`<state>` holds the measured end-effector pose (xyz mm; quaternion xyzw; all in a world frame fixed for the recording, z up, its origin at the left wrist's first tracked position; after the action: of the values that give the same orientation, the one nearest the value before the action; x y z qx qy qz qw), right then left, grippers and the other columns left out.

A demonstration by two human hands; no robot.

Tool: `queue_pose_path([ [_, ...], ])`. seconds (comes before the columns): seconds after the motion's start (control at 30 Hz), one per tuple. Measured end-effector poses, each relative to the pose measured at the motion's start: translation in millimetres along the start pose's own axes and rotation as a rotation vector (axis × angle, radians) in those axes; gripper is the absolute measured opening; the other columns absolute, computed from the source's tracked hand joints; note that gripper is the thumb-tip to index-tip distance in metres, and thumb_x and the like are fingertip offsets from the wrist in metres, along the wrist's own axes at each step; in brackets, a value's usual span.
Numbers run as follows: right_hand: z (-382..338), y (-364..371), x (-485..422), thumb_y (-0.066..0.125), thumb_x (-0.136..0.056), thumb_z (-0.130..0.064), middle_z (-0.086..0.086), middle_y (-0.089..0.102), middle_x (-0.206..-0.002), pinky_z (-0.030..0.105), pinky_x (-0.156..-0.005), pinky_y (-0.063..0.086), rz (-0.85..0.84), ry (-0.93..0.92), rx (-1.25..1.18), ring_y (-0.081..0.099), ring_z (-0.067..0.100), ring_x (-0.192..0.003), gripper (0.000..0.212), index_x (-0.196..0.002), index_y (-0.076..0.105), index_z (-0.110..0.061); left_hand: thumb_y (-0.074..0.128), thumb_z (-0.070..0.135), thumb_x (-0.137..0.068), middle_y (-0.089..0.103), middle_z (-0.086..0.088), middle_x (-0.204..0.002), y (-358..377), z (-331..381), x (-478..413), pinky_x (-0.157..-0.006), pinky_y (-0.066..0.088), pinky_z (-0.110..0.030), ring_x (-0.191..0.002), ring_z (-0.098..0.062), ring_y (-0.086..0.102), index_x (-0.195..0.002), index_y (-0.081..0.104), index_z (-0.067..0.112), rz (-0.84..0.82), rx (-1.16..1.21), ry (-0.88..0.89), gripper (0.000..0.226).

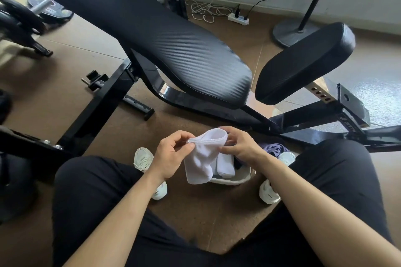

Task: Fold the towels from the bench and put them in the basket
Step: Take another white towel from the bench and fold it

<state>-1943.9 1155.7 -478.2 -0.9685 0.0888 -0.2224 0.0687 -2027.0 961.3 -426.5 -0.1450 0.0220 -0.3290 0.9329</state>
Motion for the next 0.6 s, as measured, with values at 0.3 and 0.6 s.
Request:
queue_pose_path([
  [0.3, -45, 8, 6, 0.076, -0.09, -0.02, 0.01, 0.077, -0.096, 0.05, -0.089, 0.059, 0.038, -0.176, 0.011, 0.075, 0.025, -0.092, 0.014, -0.096, 0.07, -0.009, 0.061, 0.017, -0.1, 0.071, 0.008, -0.103, -49, -13, 8, -0.075, 0.05, -0.012, -0.097, -0.013, 0.066, -0.11, 0.068, 0.022, 0.25, -0.146, -0.081, 0.013],
  [0.6, -88, 22, 15, 0.077, -0.089, -0.023, 0.01, 0.076, -0.088, 0.036, -0.072, 0.054, 0.098, -0.396, 0.11, 0.063, 0.013, -0.075, 0.011, -0.098, 0.076, -0.017, 0.07, 0.021, -0.083, 0.069, 0.003, -0.104, -59, -2, 14, -0.076, 0.051, -0.018, -0.099, -0.015, 0.066, -0.112, 0.064, 0.023, 0.159, -0.106, -0.093, 0.029],
])
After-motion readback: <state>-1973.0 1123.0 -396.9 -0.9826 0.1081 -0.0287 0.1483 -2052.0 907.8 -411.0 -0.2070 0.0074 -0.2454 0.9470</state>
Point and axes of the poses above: each hand's wrist, its own x-axis away from the middle knuckle, its own y-axis out of the palm, z = x × y, the point moved 8 cm from there along -x, towards the middle knuckle
